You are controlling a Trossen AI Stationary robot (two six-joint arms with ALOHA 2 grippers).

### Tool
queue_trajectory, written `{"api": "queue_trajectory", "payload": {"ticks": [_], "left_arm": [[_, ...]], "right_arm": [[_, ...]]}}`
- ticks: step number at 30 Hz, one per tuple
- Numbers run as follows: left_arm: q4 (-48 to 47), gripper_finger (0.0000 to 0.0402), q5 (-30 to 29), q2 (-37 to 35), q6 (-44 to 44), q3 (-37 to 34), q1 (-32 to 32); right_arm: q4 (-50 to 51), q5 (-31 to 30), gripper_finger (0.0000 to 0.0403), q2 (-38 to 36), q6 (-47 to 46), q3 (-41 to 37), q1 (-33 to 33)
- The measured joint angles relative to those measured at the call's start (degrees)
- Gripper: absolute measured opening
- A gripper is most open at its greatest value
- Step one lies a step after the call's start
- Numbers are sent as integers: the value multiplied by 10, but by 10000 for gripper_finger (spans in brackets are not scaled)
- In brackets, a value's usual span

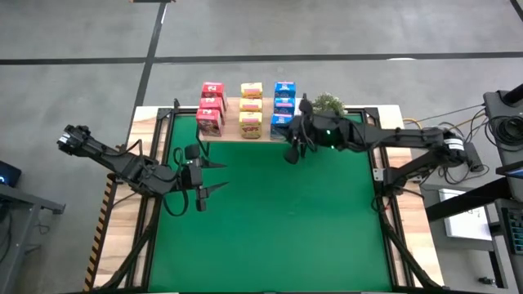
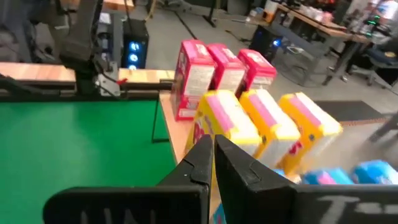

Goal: Stack cereal on shelf
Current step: Put the blue cereal box on the shelf aligned with the other blue cereal boxes

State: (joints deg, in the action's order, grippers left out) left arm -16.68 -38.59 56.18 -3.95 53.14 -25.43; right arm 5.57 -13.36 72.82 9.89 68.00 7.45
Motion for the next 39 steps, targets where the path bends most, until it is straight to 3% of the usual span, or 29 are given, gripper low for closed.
{"api": "queue_trajectory", "payload": {"ticks": [8, 23, 39], "left_arm": [[-1, 204, 0, 0, 1, -1, 0], [-1, 204, 1, 0, 1, -1, 0], [-1, 204, 1, 0, 2, -1, 0]], "right_arm": [[23, 92, 9, 44, -5, 55, 69], [111, 93, 9, 56, -9, 64, 94], [130, 89, 9, 56, 1, 66, 95]]}}
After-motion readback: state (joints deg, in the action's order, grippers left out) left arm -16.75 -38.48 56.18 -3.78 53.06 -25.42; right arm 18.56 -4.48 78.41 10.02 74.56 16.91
